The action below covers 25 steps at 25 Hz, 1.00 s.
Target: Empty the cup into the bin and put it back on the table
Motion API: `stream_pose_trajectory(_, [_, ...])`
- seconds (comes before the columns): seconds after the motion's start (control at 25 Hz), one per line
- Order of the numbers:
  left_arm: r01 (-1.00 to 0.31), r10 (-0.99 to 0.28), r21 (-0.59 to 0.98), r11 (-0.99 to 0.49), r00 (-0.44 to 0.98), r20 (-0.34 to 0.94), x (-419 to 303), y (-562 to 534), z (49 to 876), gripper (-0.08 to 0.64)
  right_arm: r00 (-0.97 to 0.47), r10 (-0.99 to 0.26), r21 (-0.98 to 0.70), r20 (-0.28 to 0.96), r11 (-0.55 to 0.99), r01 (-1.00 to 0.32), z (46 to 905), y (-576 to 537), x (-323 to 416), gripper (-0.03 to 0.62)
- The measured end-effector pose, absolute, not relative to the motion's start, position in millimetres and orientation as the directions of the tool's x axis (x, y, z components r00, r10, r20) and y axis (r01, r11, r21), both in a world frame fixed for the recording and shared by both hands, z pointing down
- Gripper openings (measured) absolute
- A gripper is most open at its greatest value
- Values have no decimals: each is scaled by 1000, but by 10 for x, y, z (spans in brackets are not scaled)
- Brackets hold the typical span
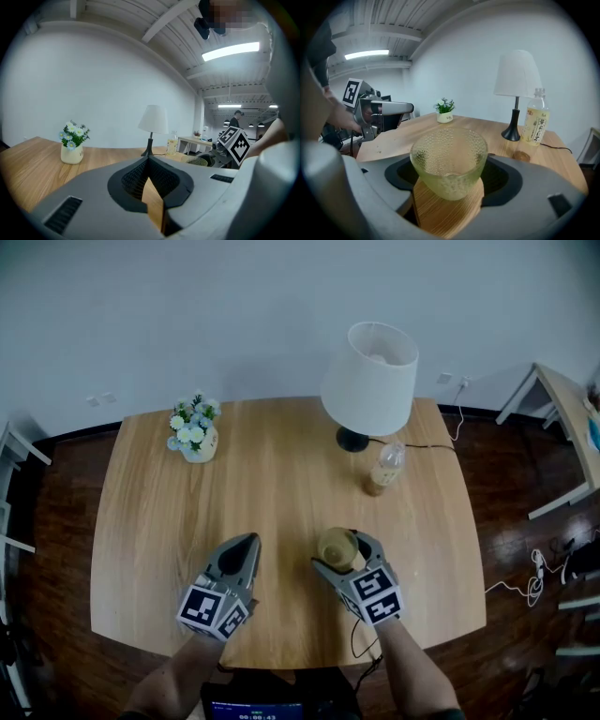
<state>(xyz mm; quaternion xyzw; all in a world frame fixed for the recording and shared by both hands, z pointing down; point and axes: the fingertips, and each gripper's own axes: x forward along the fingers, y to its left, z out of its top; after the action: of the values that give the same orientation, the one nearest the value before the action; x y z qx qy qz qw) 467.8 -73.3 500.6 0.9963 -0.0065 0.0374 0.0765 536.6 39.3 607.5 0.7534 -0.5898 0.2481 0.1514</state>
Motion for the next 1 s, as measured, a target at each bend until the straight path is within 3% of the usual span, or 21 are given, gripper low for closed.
stream_pose_trajectory(1.0, [-45, -7, 204, -978, 983, 183, 4906, -763, 5723, -9, 190, -815, -71, 547, -272, -960, 6584, 369, 5411, 391])
